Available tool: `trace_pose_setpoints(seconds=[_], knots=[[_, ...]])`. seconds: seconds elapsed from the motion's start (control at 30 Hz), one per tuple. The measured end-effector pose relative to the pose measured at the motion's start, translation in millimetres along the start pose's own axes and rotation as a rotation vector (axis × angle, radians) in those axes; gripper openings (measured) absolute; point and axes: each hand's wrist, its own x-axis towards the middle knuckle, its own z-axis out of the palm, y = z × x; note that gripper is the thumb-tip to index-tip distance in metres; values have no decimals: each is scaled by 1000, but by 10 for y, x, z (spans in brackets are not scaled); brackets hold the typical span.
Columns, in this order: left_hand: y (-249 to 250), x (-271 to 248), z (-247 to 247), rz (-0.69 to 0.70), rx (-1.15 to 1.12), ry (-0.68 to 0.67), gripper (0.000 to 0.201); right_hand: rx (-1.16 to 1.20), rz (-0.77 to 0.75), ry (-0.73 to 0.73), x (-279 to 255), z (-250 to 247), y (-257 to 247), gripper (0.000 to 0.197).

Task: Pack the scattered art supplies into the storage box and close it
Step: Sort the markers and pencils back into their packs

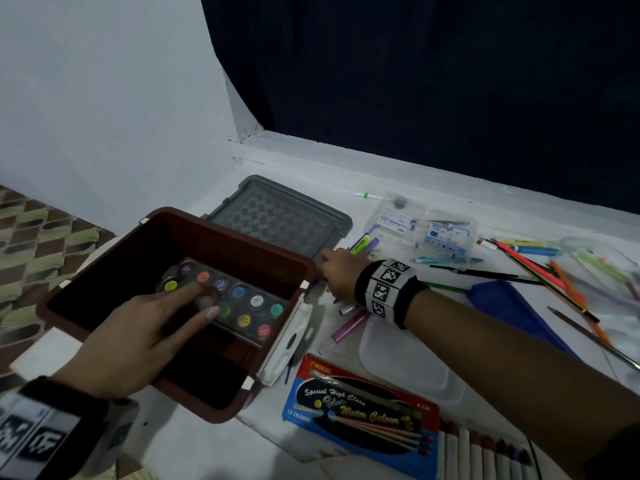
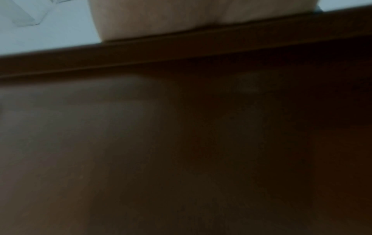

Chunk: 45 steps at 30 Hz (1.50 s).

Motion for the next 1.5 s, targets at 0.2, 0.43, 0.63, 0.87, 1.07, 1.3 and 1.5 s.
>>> trace_pose_setpoints(seconds=[0.2, 0.43, 0.63, 0.87, 1.07, 1.3, 1.5], knots=[[155, -50, 18, 35, -16, 55, 39, 38, -3, -5, -269, 101, -30, 60], [665, 9, 152, 148, -74, 178, 24, 340, 54, 302, -660, 144, 42, 53], [1267, 129, 280, 184, -198, 303, 15, 589, 128, 627, -1411, 177, 331, 18], [1813, 332, 663, 143, -310, 293, 7, 472, 311, 547, -1971, 339, 930, 8], [1952, 897, 1167, 76, -426, 291, 10, 318, 462, 364, -1947, 303, 1458, 24], [2001, 2175, 1754, 51, -5, -2, 38, 198, 450, 13, -1818, 423, 1751, 58], [2183, 2884, 1950, 124, 364, -365, 70, 322, 403, 69, -1870, 480, 1856, 56]])
